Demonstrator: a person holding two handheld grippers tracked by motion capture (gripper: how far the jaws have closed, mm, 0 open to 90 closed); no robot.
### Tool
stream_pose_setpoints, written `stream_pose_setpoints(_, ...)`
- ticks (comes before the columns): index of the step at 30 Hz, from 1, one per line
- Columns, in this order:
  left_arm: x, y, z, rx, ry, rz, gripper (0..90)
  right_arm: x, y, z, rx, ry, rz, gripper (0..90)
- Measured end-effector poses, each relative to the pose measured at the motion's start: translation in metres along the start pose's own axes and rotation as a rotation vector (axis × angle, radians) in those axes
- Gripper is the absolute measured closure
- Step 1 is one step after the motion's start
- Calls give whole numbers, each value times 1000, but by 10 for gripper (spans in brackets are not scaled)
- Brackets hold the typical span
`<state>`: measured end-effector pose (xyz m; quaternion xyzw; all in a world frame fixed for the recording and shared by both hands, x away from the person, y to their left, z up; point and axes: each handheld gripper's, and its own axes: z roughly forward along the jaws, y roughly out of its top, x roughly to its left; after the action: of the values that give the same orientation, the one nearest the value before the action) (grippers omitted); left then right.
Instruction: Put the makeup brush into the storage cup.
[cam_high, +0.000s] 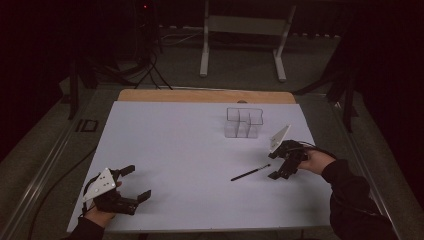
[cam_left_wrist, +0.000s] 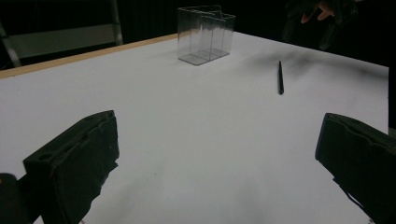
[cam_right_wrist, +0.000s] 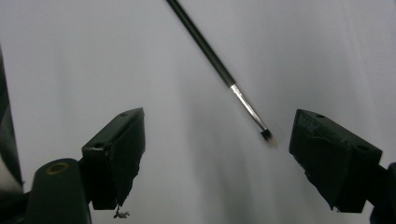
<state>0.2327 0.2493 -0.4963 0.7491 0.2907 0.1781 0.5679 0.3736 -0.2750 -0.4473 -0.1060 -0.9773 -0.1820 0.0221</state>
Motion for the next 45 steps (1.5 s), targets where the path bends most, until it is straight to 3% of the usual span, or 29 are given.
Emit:
stream_pose_setpoints(7,0,0,0,4,-3,2,4,-1,7,0,38,28,-13,176)
stream_pose_setpoints(13,0,0,0,3,-5,0,4,0,15,-1,44,11,-32,171)
stream_pose_setpoints(25,0,0,1,3,-9,-4,4,-5,24,3,169,71,-62,176)
stream_pose_setpoints(27,0,0,1,4,-8,-4,4,-4,25,4,170,43,-88,191)
stream_pose_setpoints(30,0,-1,1,1,-10,-8,4,-5,27,5,176,72,-81,185)
stream_pose_setpoints(33,1,-1,1,2,-9,-12,4,-4,29,9,210,81,-138,187)
stream_pose_setpoints(35,1,-1,1,2,-10,-12,4,-5,31,11,239,93,-160,261)
stream_pose_setpoints(39,1,-1,1,1,-10,-13,4,-4,36,11,238,72,-263,322)
stream_pose_setpoints(45,1,-1,1,1,-12,-14,4,-3,41,12,231,41,-345,464)
